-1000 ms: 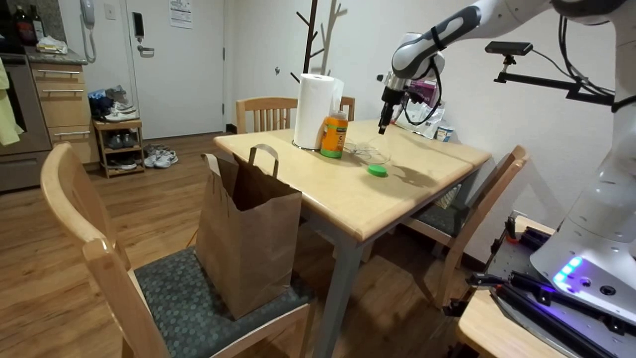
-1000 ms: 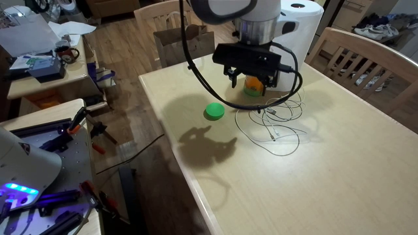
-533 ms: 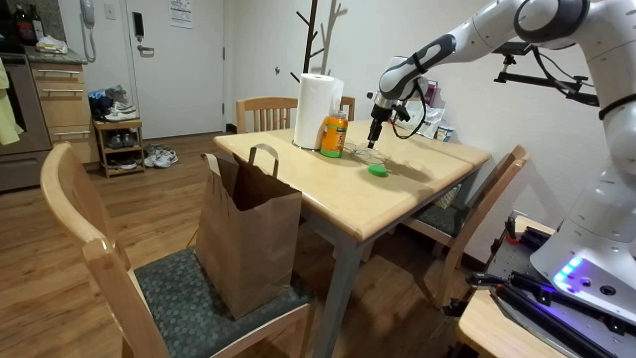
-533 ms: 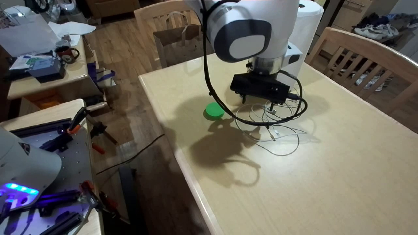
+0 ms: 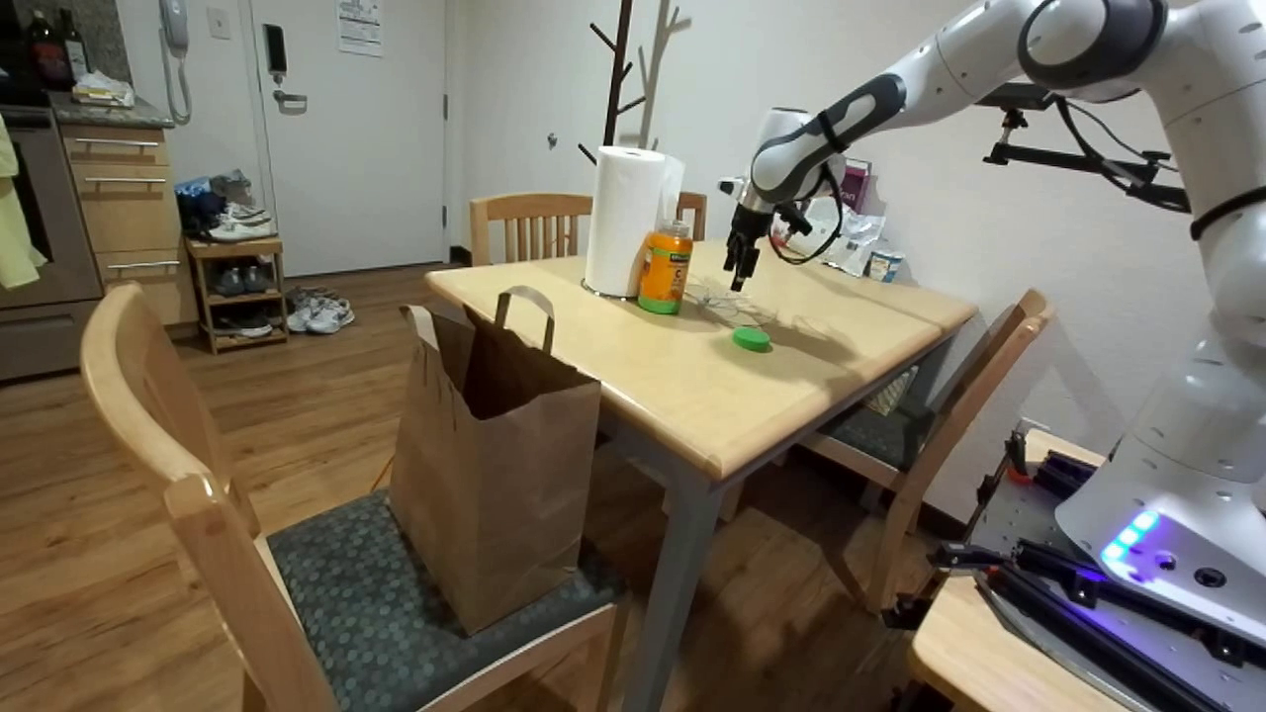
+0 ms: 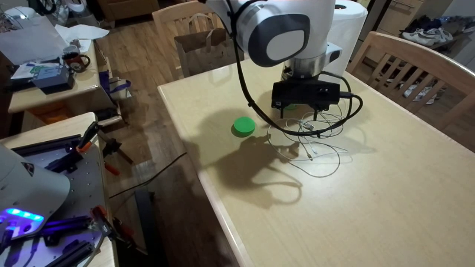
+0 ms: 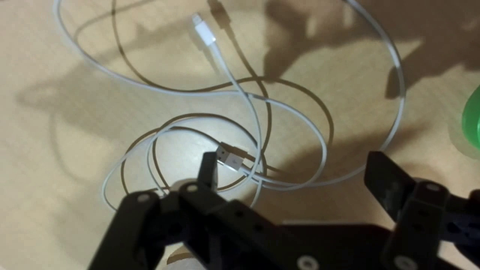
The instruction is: Put the cable inside the brown bag
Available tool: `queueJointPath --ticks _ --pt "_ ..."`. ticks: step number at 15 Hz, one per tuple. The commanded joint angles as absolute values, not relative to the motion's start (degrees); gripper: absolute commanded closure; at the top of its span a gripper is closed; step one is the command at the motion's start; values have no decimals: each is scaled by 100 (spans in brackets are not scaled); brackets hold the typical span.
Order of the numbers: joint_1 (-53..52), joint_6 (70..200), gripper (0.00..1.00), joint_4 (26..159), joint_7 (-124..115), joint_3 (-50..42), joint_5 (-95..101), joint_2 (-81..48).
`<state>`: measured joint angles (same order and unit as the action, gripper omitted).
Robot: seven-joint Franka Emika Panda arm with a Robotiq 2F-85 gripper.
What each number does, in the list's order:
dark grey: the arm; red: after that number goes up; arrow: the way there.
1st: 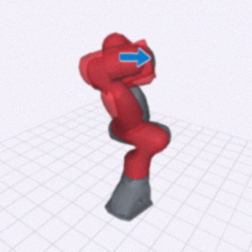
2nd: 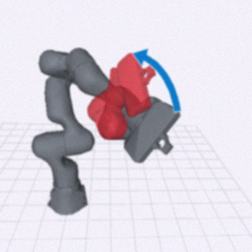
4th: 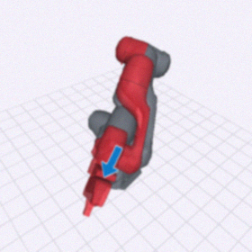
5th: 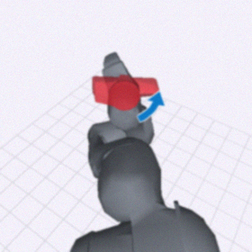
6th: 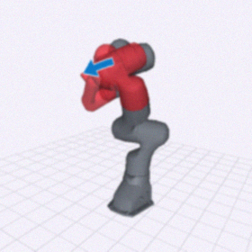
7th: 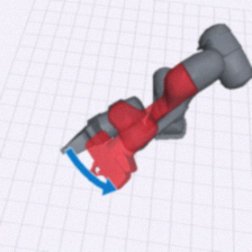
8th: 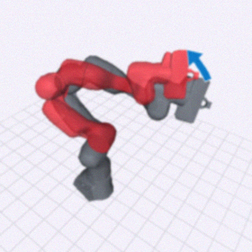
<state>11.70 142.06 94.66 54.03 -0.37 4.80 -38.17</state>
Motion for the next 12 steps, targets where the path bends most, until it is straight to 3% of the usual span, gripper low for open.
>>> queueJointPath --ticks 1,12 --pt "1253 14213 0 8950 6076 154 798 -4131" --pt "1825 13640 0 8356 6792 482 293 -4889"
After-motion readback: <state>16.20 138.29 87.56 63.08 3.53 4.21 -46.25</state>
